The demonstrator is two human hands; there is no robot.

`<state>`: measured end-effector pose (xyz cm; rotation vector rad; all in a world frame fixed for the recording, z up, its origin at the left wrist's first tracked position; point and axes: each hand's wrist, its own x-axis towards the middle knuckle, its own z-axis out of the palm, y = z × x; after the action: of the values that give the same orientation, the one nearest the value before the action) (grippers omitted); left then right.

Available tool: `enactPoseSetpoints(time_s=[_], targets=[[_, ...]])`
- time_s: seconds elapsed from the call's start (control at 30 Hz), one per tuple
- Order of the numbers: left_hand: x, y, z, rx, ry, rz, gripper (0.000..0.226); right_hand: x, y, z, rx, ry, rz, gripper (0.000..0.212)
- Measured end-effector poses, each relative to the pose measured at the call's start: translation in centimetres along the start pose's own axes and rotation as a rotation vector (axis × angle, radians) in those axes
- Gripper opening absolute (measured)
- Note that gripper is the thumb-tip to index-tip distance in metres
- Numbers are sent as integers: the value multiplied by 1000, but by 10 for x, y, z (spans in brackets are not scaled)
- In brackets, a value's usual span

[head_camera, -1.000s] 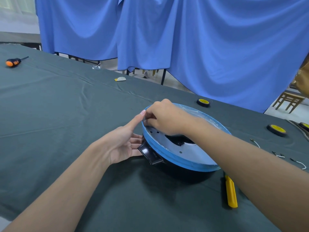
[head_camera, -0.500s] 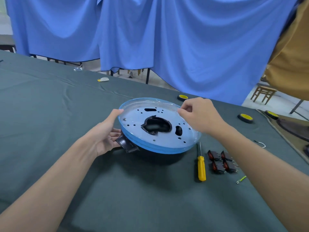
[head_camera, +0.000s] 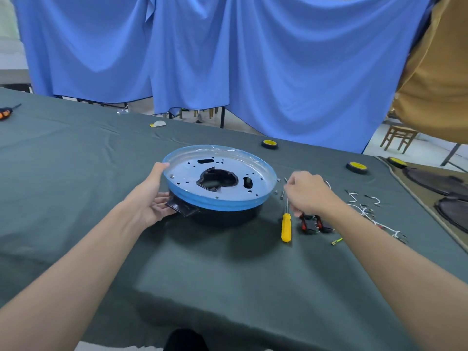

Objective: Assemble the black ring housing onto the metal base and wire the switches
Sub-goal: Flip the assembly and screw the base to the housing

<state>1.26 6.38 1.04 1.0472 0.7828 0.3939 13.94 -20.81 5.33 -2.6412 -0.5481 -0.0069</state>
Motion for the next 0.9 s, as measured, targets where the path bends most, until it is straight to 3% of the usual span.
enactPoseSetpoints(time_s=[0.13,0.37,0.73,0.9], targets=[[1,2,-6,-30,17,-2,49,-16,5,4,-226,-219,52,21],[-1,0,-6,-36,12,4,49,-26,0,21,-293,-183,39,22],[7,8,-8,2,-25,-36,56,-10,-15,2,163,293,45,14],[18,12,-9,20,-49,-45,62,6,-39,-1,487,288,-90,17]])
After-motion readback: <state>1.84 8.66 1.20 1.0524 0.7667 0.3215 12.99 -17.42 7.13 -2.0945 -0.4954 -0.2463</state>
